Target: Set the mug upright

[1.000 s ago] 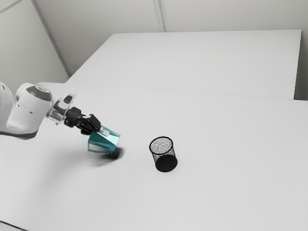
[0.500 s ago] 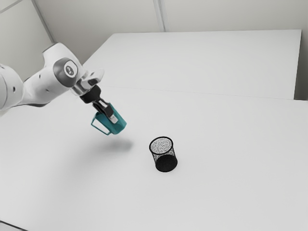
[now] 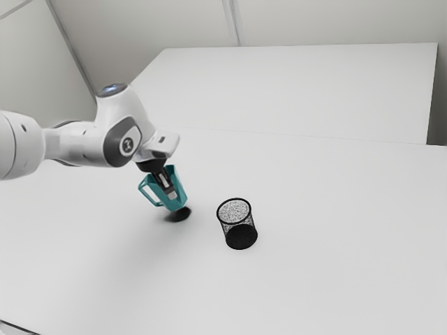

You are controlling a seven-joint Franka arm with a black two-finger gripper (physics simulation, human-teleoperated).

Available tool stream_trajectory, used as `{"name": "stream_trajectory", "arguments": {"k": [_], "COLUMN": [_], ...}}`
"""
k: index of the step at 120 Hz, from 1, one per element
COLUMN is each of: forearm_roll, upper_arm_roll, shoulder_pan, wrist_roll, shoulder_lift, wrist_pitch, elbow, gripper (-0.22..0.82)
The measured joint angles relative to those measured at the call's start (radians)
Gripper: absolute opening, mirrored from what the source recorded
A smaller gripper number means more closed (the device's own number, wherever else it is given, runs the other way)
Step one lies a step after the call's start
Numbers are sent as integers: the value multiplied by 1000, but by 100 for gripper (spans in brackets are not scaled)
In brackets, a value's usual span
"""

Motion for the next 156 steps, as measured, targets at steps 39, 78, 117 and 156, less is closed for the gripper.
{"name": "stream_trajectory", "arguments": {"k": [39,78,117,156], "forearm_roll": [78,86,82,74], "upper_arm_roll": [2,2,0,-1], "shoulder_pan": [-19,-14,-17,-15], "wrist_roll": [-50,-81,-96,-93], "shoulder_lift": [4,24,24,23], "wrist_pitch": [101,178,198,198], "elbow": [-64,-92,-92,-91], "gripper": [-18,-18,-14,4]}}
